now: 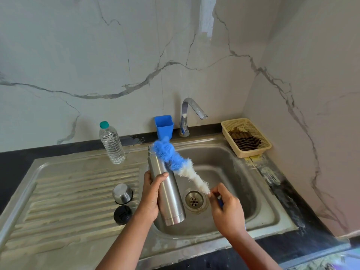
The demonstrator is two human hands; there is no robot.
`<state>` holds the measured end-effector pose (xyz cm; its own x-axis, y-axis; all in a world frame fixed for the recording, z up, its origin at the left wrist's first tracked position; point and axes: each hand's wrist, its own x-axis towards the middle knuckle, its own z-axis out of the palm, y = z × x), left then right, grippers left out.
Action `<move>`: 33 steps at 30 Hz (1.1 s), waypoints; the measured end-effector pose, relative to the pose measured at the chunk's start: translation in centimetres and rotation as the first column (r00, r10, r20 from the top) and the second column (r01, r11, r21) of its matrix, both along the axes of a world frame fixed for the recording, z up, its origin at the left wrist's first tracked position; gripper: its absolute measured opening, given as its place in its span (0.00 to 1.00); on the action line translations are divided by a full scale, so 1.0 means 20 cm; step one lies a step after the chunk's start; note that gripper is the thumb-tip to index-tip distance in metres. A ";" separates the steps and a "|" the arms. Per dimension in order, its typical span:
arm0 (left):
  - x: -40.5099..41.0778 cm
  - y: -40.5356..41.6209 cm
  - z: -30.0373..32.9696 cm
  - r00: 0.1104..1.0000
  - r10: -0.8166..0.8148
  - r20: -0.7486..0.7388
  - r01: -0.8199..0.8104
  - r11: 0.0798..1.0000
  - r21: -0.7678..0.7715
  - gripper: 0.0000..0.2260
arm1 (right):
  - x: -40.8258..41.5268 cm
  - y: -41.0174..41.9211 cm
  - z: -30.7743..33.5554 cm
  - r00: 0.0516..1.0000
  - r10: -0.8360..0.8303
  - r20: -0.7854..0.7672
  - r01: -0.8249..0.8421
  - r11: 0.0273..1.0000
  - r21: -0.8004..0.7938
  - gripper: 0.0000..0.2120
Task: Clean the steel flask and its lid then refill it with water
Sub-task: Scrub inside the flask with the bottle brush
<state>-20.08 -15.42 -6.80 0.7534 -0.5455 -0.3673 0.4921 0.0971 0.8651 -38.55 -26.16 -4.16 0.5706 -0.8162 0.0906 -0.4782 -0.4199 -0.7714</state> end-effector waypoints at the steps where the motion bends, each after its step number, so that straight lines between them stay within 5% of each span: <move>1: 0.00 0.00 0.00 1.000 -0.001 -0.008 0.001 1.000 0.001 0.29 | 0.00 -0.01 0.00 1.000 -0.026 -0.016 0.027 0.999 0.018 0.13; 11: -0.04 0.01 0.02 0.985 -0.064 -0.158 0.054 0.997 -0.062 0.27 | -0.02 -0.04 -0.04 1.000 -0.015 -0.023 0.015 1.000 0.021 0.14; 18: -0.02 -0.01 -0.01 0.998 -0.031 -0.045 0.034 0.997 0.064 0.39 | -0.01 -0.10 -0.04 0.999 -0.007 -0.038 0.008 1.000 0.012 0.14; 26: 0.01 0.00 0.00 0.999 -0.042 0.009 0.041 0.999 0.005 0.31 | -0.03 -0.18 0.00 0.998 0.057 -0.016 -0.059 0.988 -0.144 0.11; 33: 0.04 0.02 -0.04 0.992 -0.089 -0.092 0.089 0.996 -0.001 0.34 | -0.02 -0.17 -0.01 0.998 0.068 -0.014 -0.070 0.987 -0.146 0.11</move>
